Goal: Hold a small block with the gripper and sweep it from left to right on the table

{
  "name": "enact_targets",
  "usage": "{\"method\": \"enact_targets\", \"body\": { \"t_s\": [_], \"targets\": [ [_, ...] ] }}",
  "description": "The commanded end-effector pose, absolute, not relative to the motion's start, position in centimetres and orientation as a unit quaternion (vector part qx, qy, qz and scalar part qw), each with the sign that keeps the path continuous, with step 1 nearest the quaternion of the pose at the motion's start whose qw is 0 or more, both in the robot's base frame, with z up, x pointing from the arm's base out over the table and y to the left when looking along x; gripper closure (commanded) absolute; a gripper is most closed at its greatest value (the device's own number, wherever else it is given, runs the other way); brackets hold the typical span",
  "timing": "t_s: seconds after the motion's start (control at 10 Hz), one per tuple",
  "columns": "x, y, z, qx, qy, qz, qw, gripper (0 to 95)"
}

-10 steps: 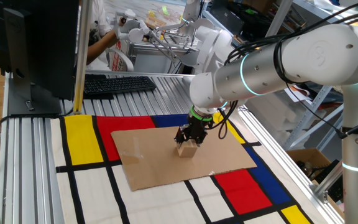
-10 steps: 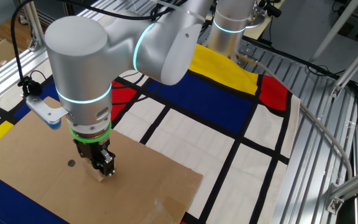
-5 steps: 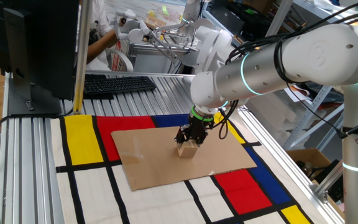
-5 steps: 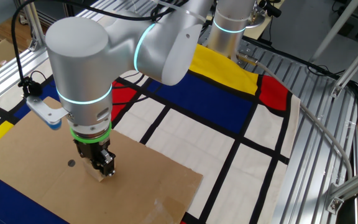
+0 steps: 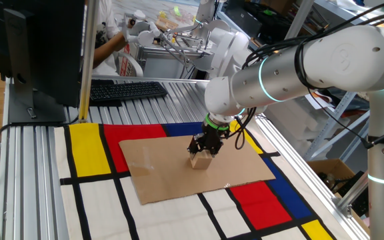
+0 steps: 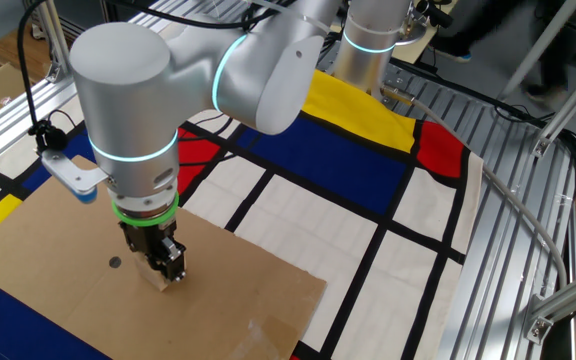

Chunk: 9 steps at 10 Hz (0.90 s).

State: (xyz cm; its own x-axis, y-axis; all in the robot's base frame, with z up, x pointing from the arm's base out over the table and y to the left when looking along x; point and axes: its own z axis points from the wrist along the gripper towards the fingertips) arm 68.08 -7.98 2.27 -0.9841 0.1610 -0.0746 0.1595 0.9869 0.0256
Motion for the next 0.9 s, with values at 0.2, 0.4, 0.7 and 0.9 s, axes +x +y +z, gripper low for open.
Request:
{"method": "enact_targets", "body": {
  "t_s": [0.2, 0.4, 0.7, 0.9],
  "targets": [
    [68.15, -8.0, 2.27, 0.081, 0.996, 0.008, 0.04, 95.0],
    [68.15, -8.0, 2.27, 0.081, 0.996, 0.01, 0.04, 95.0],
    [68.15, -8.0, 2.27, 0.081, 0.996, 0.01, 0.039, 95.0],
    [68.15, -8.0, 2.27, 0.079, 0.996, 0.005, 0.038, 95.0]
  ]
}}
